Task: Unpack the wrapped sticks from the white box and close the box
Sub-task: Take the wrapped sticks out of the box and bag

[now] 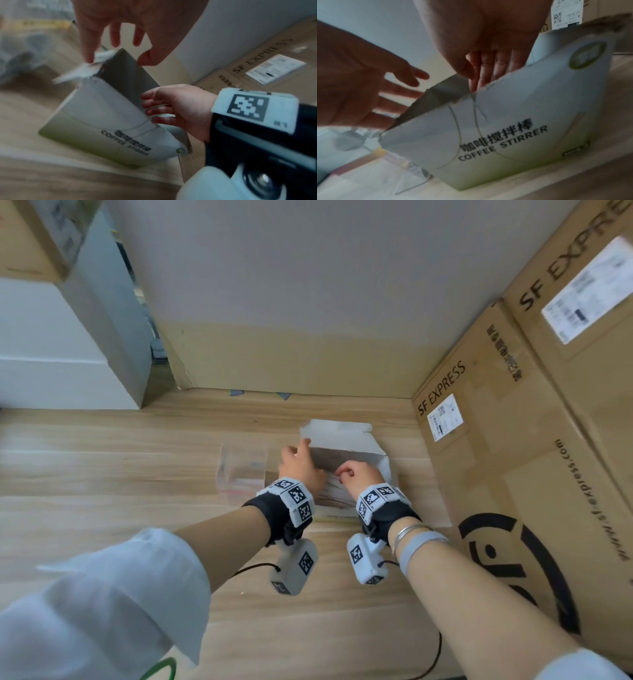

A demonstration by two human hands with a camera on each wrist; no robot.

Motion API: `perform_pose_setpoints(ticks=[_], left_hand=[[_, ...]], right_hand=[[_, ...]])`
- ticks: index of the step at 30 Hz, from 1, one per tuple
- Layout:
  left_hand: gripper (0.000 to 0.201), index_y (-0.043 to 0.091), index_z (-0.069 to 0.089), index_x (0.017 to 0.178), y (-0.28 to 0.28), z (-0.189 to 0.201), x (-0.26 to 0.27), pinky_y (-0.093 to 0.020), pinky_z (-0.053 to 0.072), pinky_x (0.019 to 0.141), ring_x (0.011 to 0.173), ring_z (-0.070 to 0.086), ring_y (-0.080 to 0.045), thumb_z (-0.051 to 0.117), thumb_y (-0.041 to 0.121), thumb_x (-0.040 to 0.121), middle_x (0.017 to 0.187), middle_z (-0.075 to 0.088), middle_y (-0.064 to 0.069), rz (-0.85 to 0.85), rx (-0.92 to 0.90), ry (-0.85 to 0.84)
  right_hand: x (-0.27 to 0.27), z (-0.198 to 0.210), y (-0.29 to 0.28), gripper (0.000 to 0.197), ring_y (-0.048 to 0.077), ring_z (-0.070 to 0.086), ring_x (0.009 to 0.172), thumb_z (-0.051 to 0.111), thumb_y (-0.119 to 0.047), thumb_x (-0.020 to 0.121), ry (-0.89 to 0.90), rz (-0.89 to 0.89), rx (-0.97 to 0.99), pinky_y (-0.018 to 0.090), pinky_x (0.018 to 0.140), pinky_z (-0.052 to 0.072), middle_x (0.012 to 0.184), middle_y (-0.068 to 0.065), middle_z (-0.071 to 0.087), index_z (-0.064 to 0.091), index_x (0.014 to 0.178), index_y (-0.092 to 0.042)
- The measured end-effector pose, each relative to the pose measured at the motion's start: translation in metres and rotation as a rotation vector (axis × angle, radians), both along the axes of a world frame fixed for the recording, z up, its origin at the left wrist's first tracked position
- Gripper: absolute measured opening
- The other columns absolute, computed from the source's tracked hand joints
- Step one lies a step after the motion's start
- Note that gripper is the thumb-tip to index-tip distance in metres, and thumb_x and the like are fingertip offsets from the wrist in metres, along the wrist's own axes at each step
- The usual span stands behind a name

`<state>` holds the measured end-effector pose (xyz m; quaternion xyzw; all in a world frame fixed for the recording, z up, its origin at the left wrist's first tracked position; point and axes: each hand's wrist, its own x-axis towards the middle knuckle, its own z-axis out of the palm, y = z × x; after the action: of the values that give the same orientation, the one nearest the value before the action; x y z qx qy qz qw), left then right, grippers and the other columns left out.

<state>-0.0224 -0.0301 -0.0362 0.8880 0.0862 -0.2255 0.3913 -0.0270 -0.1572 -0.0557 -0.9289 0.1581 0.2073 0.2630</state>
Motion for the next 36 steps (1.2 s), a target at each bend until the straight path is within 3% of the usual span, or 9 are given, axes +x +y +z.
perform_pose_setpoints(ticks=[2, 5, 10, 13, 19, 25, 29, 32, 36], left_hand=[[0.071, 0.027, 0.009, 0.149, -0.004, -0.012, 0.0, -0.041, 0.046, 0.095, 0.116, 0.053, -0.038, 0.048, 0.012, 0.092, 0.138, 0.04, -0.02, 0.02, 0.066, 0.112], [0.079, 0.024, -0.008, 0.15, 0.001, -0.029, 0.011, -0.037, 0.047, 0.086, 0.11, 0.06, -0.035, 0.047, 0.013, 0.094, 0.128, 0.056, -0.021, -0.002, 0.08, 0.186], [0.049, 0.009, 0.032, 0.137, 0.011, -0.027, 0.019, -0.047, 0.051, 0.094, 0.11, 0.059, -0.038, 0.047, 0.01, 0.09, 0.126, 0.055, -0.023, 0.011, 0.005, 0.25], [0.054, 0.007, 0.034, 0.139, 0.007, -0.028, 0.013, -0.042, 0.044, 0.102, 0.122, 0.049, -0.037, 0.047, 0.004, 0.087, 0.136, 0.047, -0.021, 0.001, -0.025, 0.13], [0.058, 0.009, 0.034, 0.138, 0.018, -0.027, -0.001, -0.039, 0.038, 0.105, 0.127, 0.044, -0.033, 0.049, -0.002, 0.083, 0.139, 0.042, -0.016, 0.018, -0.111, -0.044], [0.058, 0.01, 0.029, 0.141, 0.022, -0.027, -0.005, -0.042, 0.035, 0.105, 0.128, 0.041, -0.033, 0.04, -0.002, 0.085, 0.14, 0.037, -0.017, 0.001, -0.04, 0.004], [0.057, 0.014, 0.028, 0.142, 0.02, -0.026, -0.004, -0.046, 0.037, 0.104, 0.124, 0.044, -0.038, 0.037, 0.0, 0.087, 0.138, 0.037, -0.02, 0.03, -0.037, 0.027], [0.058, 0.016, 0.028, 0.142, 0.019, -0.027, -0.004, -0.047, 0.038, 0.104, 0.123, 0.045, -0.04, 0.036, -0.001, 0.087, 0.137, 0.037, -0.02, 0.035, -0.024, 0.041], [0.056, 0.016, 0.027, 0.141, 0.018, -0.029, -0.003, -0.048, 0.04, 0.102, 0.122, 0.045, -0.036, 0.033, -0.001, 0.088, 0.135, 0.039, -0.02, 0.021, -0.01, 0.05]], right_hand=[[-0.001, -0.003, -0.003, 0.032, 0.025, 0.066, 0.098, 0.04, -0.015, 0.093, 0.009, 0.028, -0.009, 0.028, 0.08, 0.051, 0.11, 0.004, 0.071, 0.067, 0.109, -0.023], [0.001, -0.01, -0.006, 0.035, 0.024, 0.064, 0.105, 0.039, -0.015, 0.094, 0.024, 0.055, -0.012, 0.027, 0.086, 0.05, 0.118, 0.002, 0.068, 0.064, 0.116, -0.024], [0.004, -0.016, -0.005, 0.042, 0.025, 0.048, 0.129, 0.044, -0.017, 0.093, 0.08, 0.145, -0.058, 0.034, 0.108, 0.039, 0.142, 0.004, 0.049, 0.05, 0.134, -0.02], [0.005, -0.018, -0.003, 0.049, 0.025, 0.04, 0.135, 0.047, -0.017, 0.09, 0.023, 0.149, -0.106, 0.033, 0.106, 0.037, 0.151, 0.005, 0.036, 0.044, 0.139, -0.02], [-0.003, -0.021, 0.005, 0.033, 0.034, 0.059, 0.109, 0.051, -0.019, 0.089, -0.029, 0.219, -0.328, 0.035, 0.088, 0.048, 0.114, 0.017, 0.063, 0.055, 0.119, -0.006], [-0.011, -0.026, 0.016, 0.063, 0.032, 0.041, 0.131, 0.058, -0.011, 0.083, 0.01, 0.341, -0.292, 0.04, 0.107, 0.037, 0.146, 0.009, 0.037, 0.034, 0.141, -0.017], [-0.009, -0.026, 0.021, 0.057, 0.03, 0.034, 0.135, 0.06, -0.007, 0.081, 0.056, 0.432, -0.337, 0.044, 0.11, 0.031, 0.145, 0.006, 0.033, 0.044, 0.135, -0.018], [-0.008, -0.027, 0.023, 0.047, 0.031, 0.041, 0.13, 0.061, -0.007, 0.082, 0.076, 0.473, -0.347, 0.042, 0.105, 0.037, 0.139, 0.008, 0.041, 0.05, 0.127, -0.013], [-0.008, -0.026, 0.029, 0.044, 0.034, 0.06, 0.108, 0.058, -0.003, 0.084, 0.132, 0.464, -0.271, 0.037, 0.084, 0.051, 0.12, 0.016, 0.059, 0.044, 0.126, -0.01]])
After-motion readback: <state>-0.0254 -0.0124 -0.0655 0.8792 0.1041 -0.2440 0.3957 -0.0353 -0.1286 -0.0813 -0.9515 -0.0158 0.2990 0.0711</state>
